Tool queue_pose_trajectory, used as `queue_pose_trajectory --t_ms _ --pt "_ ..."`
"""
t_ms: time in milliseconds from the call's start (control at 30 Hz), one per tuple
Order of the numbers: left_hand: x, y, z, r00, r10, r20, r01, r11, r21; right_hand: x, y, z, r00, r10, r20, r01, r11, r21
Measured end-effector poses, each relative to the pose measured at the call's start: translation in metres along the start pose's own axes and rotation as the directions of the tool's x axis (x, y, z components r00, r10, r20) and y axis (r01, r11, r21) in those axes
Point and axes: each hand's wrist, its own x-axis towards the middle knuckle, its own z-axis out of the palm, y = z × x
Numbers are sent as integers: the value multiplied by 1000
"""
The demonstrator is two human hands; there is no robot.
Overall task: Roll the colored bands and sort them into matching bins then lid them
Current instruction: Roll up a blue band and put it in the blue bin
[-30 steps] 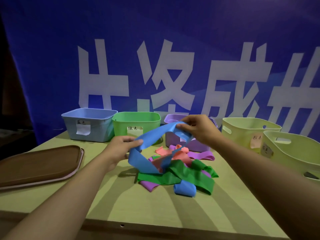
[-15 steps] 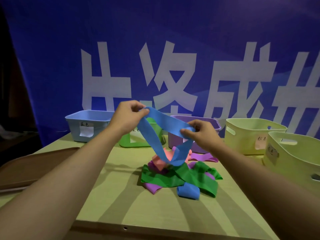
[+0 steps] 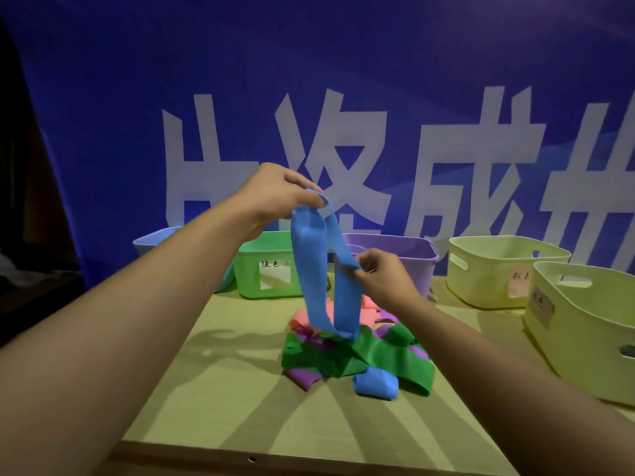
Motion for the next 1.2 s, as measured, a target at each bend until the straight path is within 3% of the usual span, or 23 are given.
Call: queue_pose_trajectory --t_ms 67,133,200,267,367,467,600,933,1067,1200 --pt "-1 1 3 1000 -20 7 20 1000 -7 -7 -3 -2 989 0 150 -3 1000 21" --pt "0 1 7 999 -44 21 43 999 14 -12 -4 -5 952 -33 303 -16 987 158" --pt "2 -1 12 997 -65 37 63 997 55 -16 -10 -7 932 -82 352 -75 909 411" --pt "4 -3 17 997 -71 43 66 991 118 -18 -26 -8 938 -156 310 -32 851 525" --pt "6 -4 23 998 -62 33 55 983 175 -22 -51 -4 967 -182 179 108 927 359" --pt "5 2 26 998 -55 6 52 976 209 -26 -64 3 994 -109 23 105 986 131" --pt "2 8 28 999 -29 22 22 960 278 -25 -65 6 971 -208 -114 218 972 82" --pt "-1 9 17 994 37 101 -52 986 158 -17 -65 -10 969 -226 -99 244 940 239" --pt "2 7 17 989 139 57 -144 985 92 -16 -68 -18 968 -239 -70 249 917 313" --pt "10 12 21 981 189 -42 -192 978 -81 -18 -67 -22 976 -199 82 157 918 366"
